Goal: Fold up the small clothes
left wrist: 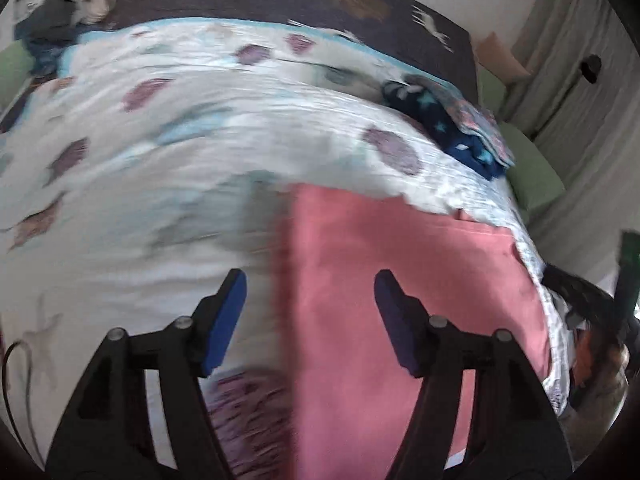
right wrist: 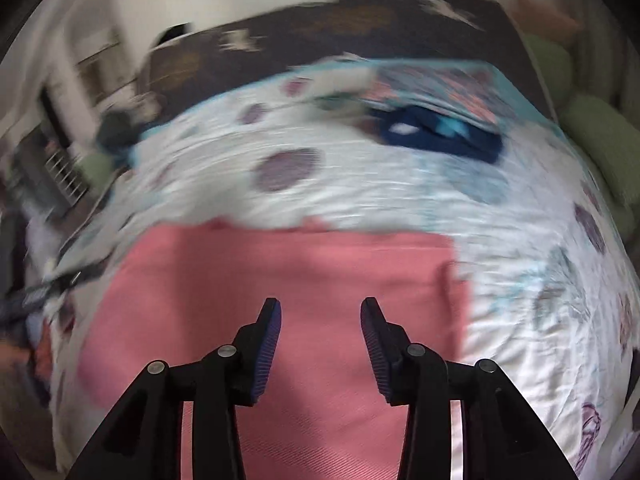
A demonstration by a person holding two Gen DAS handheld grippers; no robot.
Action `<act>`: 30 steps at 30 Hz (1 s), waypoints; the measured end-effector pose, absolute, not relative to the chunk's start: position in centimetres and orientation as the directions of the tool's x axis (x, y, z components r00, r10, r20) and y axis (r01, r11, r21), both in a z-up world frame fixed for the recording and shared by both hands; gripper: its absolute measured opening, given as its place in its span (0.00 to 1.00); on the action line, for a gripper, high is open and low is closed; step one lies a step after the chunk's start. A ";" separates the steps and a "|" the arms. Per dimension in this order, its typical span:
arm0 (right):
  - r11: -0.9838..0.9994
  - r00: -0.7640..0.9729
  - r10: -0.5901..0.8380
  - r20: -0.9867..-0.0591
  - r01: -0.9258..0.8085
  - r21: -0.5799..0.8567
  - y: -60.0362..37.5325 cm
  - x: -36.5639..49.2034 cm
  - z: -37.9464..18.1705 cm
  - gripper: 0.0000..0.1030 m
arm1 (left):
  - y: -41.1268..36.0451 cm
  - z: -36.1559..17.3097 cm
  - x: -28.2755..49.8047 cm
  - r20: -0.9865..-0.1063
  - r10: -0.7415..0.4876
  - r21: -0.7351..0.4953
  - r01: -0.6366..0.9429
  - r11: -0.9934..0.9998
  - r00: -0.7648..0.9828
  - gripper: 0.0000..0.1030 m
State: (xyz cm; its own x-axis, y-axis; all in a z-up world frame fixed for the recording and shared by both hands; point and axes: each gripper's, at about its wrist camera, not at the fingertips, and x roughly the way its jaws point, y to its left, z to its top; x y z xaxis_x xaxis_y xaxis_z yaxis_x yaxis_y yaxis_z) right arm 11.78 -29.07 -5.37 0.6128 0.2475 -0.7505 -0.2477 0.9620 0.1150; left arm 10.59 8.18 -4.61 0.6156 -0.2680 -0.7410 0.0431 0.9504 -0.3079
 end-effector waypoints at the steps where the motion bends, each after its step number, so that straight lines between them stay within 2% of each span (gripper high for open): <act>1: 0.951 0.606 0.268 -0.749 -0.290 0.106 -27.5 10.6 -5.3 0.42 | 9.2 -4.9 10.2 -0.750 -0.259 -0.316 0.014 0.949 0.609 0.65; 4: 0.895 0.561 0.344 -0.753 -0.439 0.081 -21.6 6.7 -6.1 0.42 | 11.6 -5.9 9.0 -0.759 -0.292 -0.387 -0.042 0.921 0.581 0.65; 7: 0.818 0.534 0.374 -0.758 -0.575 -0.002 -15.6 3.0 -7.5 0.42 | 13.5 -6.9 8.3 -0.738 -0.367 -0.484 -0.066 0.872 0.567 0.65; 12: 0.662 0.521 0.353 -0.777 -0.726 -0.187 -7.6 -2.1 -10.6 0.43 | 15.7 -6.5 6.3 -0.729 -0.344 -0.484 -0.090 0.870 0.591 0.65; 18: 0.627 0.638 0.252 -0.727 -0.680 -0.380 -3.5 -3.0 -13.5 0.46 | 17.5 -6.3 4.9 -0.719 -0.342 -0.484 -0.083 0.871 0.605 0.65; 21: 0.625 0.656 0.225 -0.720 -0.664 -0.409 -2.0 -2.9 -14.5 0.46 | 18.6 -6.8 4.6 -0.718 -0.349 -0.493 -0.086 0.866 0.602 0.65; 28: 0.682 0.750 0.158 -0.642 -0.553 -0.478 0.1 -0.2 -15.0 0.45 | 19.5 -7.5 5.2 -0.712 -0.374 -0.518 -0.084 0.851 0.594 0.65; 29: 0.697 0.754 0.154 -0.639 -0.542 -0.470 0.2 0.4 -15.0 0.40 | 19.4 -7.5 5.5 -0.709 -0.384 -0.523 -0.076 0.849 0.591 0.65; 30: 0.711 0.748 0.162 -0.644 -0.541 -0.450 0.0 0.7 -14.8 0.18 | 19.0 -7.5 6.0 -0.704 -0.403 -0.532 -0.058 0.845 0.585 0.65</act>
